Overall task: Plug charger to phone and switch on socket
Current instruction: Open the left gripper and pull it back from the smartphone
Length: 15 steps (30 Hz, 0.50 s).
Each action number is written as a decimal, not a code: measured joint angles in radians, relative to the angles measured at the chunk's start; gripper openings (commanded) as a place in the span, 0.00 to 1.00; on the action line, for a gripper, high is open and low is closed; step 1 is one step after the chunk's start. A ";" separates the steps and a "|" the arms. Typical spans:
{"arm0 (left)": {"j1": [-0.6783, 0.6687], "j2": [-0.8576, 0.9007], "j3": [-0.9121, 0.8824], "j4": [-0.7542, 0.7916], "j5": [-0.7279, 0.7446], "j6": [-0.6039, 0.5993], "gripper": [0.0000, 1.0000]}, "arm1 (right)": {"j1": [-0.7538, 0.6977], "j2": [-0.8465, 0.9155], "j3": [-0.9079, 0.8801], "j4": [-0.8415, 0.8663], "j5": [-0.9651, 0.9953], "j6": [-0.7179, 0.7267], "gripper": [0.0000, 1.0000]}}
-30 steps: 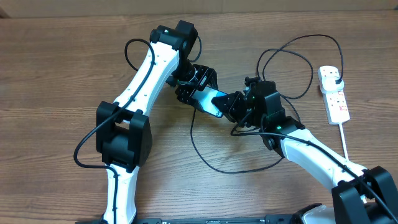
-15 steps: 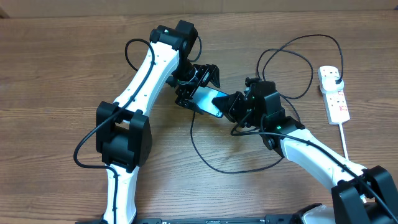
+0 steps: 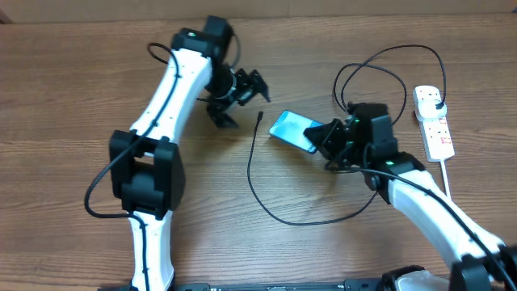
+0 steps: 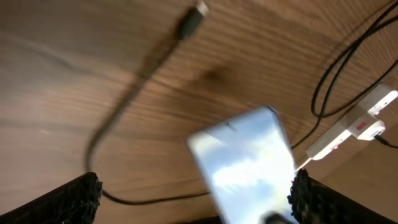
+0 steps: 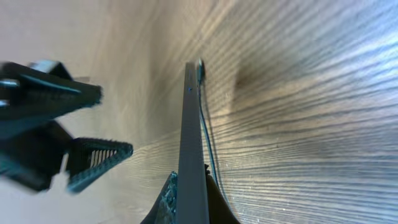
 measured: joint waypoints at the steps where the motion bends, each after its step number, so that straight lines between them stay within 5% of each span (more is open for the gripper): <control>1: 0.023 0.000 0.000 -0.003 0.009 0.048 1.00 | -0.007 -0.024 0.000 -0.015 0.000 -0.016 0.04; 9: 0.162 -0.001 0.001 -0.042 0.189 0.420 1.00 | -0.015 -0.201 0.000 -0.077 -0.002 -0.111 0.04; 15: 0.176 -0.088 0.001 -0.061 0.211 0.583 1.00 | -0.015 -0.282 0.000 -0.090 -0.005 -0.126 0.04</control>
